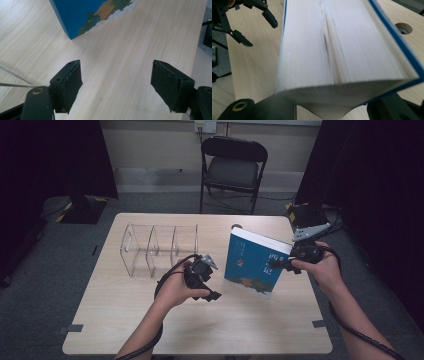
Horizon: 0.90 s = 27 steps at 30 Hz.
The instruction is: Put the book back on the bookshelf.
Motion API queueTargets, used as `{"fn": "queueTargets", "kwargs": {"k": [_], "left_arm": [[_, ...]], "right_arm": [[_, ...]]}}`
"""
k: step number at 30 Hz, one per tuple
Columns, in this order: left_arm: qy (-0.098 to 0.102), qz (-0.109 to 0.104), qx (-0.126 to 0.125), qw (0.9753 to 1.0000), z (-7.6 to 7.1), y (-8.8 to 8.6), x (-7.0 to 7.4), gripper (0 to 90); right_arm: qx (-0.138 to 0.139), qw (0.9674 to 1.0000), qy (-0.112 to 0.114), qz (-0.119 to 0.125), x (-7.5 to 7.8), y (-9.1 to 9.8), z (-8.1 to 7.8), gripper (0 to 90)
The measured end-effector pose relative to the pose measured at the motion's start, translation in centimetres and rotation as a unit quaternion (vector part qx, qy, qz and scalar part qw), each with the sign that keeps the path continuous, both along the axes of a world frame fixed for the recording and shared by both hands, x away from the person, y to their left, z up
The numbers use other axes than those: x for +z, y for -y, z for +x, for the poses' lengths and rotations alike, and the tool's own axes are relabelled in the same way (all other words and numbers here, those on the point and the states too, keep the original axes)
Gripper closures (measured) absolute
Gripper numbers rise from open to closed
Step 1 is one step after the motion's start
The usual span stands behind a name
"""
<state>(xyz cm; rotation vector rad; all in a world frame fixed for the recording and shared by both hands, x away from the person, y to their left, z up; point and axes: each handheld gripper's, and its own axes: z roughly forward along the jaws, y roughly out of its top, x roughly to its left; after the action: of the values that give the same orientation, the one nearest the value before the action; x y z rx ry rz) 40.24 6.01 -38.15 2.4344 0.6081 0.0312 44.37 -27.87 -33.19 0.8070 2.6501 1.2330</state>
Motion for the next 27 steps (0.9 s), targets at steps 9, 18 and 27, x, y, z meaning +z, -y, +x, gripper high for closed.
{"fn": "queueTargets", "kwargs": {"k": [9, 18, 27], "left_arm": [[-0.005, 0.013, 0.0, 0.9999, -0.3, -0.7, -1.3, 24.9], [-0.01, 0.009, 0.0, 0.9999, -0.6, -0.7, -2.6, 24.8], [-0.018, 0.006, 0.0, 0.9998, -0.9, -0.9, -3.9, 24.9]], "right_arm": [[-0.009, 0.9988, -0.023, -0.041, 0.8, -0.7, 0.4, 54.8], [-0.02, 0.9967, -0.035, -0.07, 2.1, -1.2, 0.8, 49.0], [-0.009, 0.9954, -0.04, -0.087, 2.7, -1.5, 1.5, 45.4]]}}
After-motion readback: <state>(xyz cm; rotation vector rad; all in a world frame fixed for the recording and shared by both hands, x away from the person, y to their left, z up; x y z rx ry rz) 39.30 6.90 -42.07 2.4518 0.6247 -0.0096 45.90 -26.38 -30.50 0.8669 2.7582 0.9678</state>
